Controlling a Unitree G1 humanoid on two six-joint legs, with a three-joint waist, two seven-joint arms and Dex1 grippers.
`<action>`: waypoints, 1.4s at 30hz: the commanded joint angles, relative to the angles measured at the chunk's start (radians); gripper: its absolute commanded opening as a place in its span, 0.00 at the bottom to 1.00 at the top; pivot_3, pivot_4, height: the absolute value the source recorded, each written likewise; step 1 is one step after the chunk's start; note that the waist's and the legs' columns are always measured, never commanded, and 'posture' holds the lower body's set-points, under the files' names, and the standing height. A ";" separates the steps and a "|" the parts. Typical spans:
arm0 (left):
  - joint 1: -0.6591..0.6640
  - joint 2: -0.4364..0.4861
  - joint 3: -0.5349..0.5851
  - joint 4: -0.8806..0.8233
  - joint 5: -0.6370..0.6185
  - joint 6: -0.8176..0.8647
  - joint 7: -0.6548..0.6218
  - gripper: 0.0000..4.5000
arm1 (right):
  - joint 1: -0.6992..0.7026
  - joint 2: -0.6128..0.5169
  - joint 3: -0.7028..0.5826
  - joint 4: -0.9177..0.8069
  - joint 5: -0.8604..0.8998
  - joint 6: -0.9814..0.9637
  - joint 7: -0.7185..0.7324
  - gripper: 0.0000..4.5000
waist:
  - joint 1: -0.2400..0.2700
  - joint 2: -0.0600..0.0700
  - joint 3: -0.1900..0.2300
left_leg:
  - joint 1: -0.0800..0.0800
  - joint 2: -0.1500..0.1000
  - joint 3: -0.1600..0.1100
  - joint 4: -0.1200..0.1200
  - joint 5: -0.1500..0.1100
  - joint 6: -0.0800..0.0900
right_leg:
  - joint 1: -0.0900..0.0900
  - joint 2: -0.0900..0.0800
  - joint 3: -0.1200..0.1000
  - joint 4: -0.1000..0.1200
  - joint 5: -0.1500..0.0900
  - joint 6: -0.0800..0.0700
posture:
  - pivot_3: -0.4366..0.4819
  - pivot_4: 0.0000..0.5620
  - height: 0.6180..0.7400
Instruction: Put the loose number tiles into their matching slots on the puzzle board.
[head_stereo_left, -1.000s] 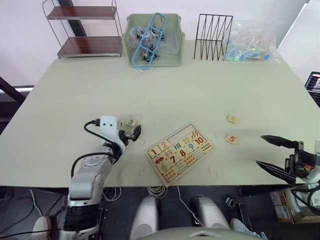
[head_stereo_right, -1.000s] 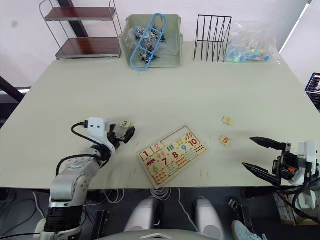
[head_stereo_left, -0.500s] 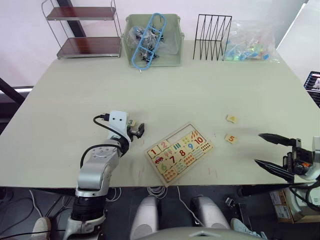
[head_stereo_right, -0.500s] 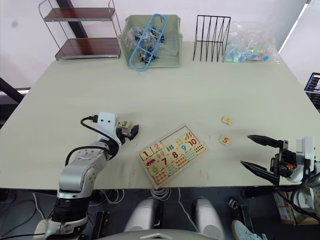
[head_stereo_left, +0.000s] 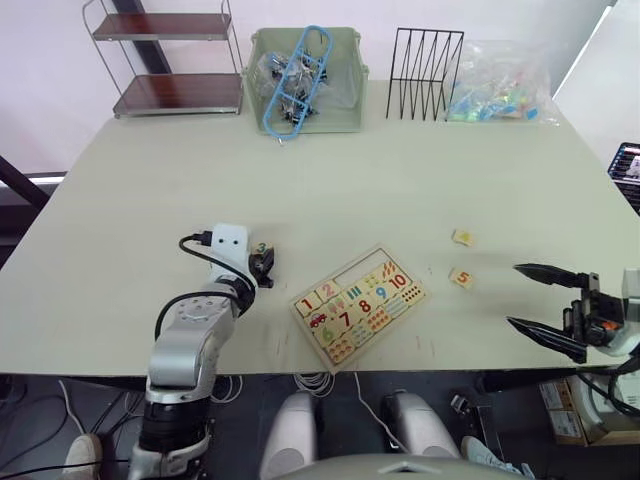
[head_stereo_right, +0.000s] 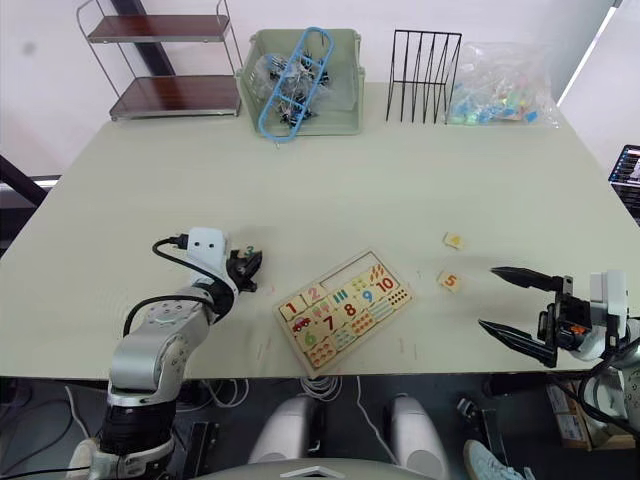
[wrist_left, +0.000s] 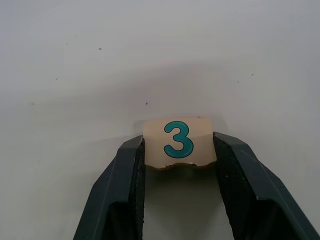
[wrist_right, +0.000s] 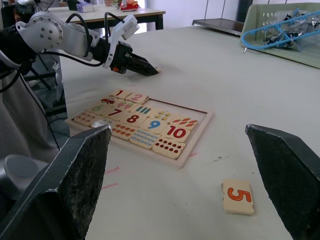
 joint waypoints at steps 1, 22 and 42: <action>0.025 0.010 0.036 -0.126 -0.019 0.051 0.000 0.33 | -0.020 -0.004 0.002 0.001 0.013 0.002 0.019 1.00 | 0.000 0.000 0.000 | 0.000 0.000 0.000 0.000 0.000 0.000 | 0.000 0.000 0.000 0.000 0.000 0.000 | 0.48 0.27 1.00; 0.256 -0.118 0.132 -0.504 -0.022 0.331 0.119 0.33 | -0.057 -0.031 0.070 0.028 0.030 -0.070 0.151 1.00 | 0.000 -0.001 0.000 | 0.000 0.000 -0.001 0.000 0.000 0.000 | 0.000 0.000 0.000 0.000 -0.002 -0.003 | 0.48 0.27 1.00; 0.223 0.017 0.191 -0.477 -0.086 0.252 -0.053 0.99 | -0.065 0.001 0.054 -0.047 0.041 -0.001 0.042 1.00 | -0.001 -0.001 0.000 | 0.000 0.000 -0.001 0.000 0.000 0.000 | 0.000 0.000 -0.001 0.000 -0.002 -0.003 | 0.48 0.27 1.00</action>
